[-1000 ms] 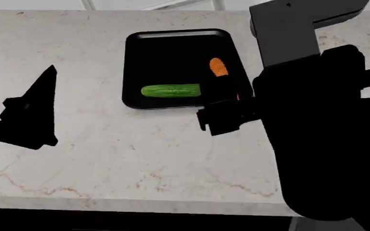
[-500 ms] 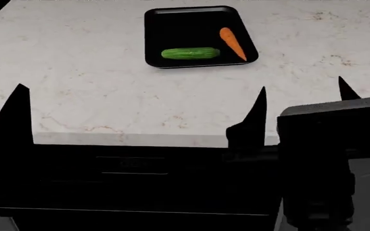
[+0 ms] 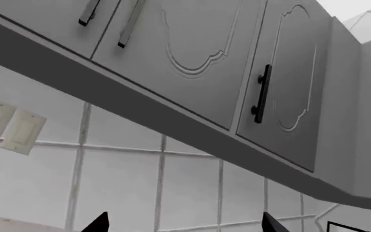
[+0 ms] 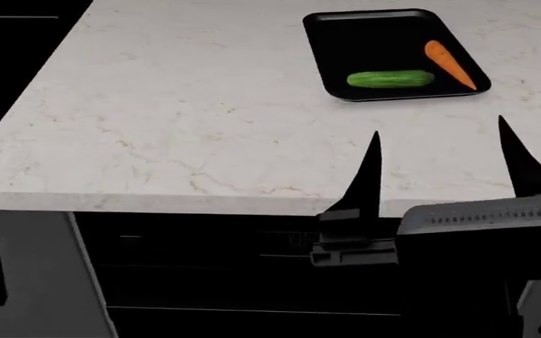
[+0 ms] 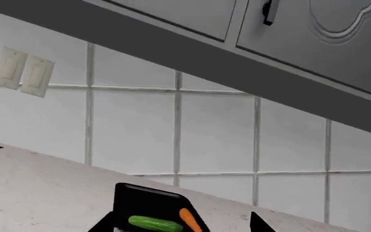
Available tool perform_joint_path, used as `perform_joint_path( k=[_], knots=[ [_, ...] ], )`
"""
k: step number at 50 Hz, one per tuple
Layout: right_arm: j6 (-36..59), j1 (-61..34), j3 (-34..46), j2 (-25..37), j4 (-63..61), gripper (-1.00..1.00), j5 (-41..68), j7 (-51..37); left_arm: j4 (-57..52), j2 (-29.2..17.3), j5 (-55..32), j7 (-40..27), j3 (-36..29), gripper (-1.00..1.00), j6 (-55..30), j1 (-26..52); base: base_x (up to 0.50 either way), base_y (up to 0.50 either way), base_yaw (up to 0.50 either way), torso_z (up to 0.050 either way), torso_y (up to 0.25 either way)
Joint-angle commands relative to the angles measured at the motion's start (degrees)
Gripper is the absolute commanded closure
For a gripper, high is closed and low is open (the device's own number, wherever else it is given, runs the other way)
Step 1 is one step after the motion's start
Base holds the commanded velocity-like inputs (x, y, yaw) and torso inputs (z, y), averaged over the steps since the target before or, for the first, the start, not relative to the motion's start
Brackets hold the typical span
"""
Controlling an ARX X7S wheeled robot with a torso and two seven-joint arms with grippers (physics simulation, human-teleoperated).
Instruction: Place the two vegetables and bowl onto the tray for setting up a vegetable dip station.
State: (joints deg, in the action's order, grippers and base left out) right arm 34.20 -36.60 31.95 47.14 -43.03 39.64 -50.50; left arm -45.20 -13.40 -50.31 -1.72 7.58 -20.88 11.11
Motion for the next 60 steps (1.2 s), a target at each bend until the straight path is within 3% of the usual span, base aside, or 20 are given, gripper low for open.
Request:
perform_joint_path(
  k=[1,12,19,34,60],
  knots=[
    [2.86,0.17,-0.94,1.61,-5.48,-1.00,1.76,-3.03,-2.46,-1.09,-3.11,-2.83,1.04,-1.00,-0.61,0.25,0.00,0.50,0.00,0.000,0.000],
    [-0.48,2.01,-1.32,2.03,-3.79,-1.00,-0.92,-2.87,2.42,-1.91,0.97,-3.96,-0.99,-1.00,-2.15,5.67,0.00,0.50,0.00,0.000,0.000],
    [-1.37,3.27,-2.41,2.81,-4.81,-1.00,-1.18,-4.30,2.16,-2.33,-0.74,-5.54,-0.65,-1.00,-3.04,7.04,0.00,0.50,0.00,0.000,0.000],
    [-0.07,2.40,-1.60,2.38,-5.15,-1.00,-1.48,-4.43,0.32,-2.03,0.60,-1.22,0.21,-1.00,1.69,-0.44,0.00,0.50,0.00,0.000,0.000],
    [0.39,1.98,-1.24,2.46,-6.25,-1.00,-1.95,-4.64,-0.01,-1.87,0.30,-2.19,-0.19,-1.00,3.24,0.01,0.00,0.50,0.00,0.000,0.000]
  ],
)
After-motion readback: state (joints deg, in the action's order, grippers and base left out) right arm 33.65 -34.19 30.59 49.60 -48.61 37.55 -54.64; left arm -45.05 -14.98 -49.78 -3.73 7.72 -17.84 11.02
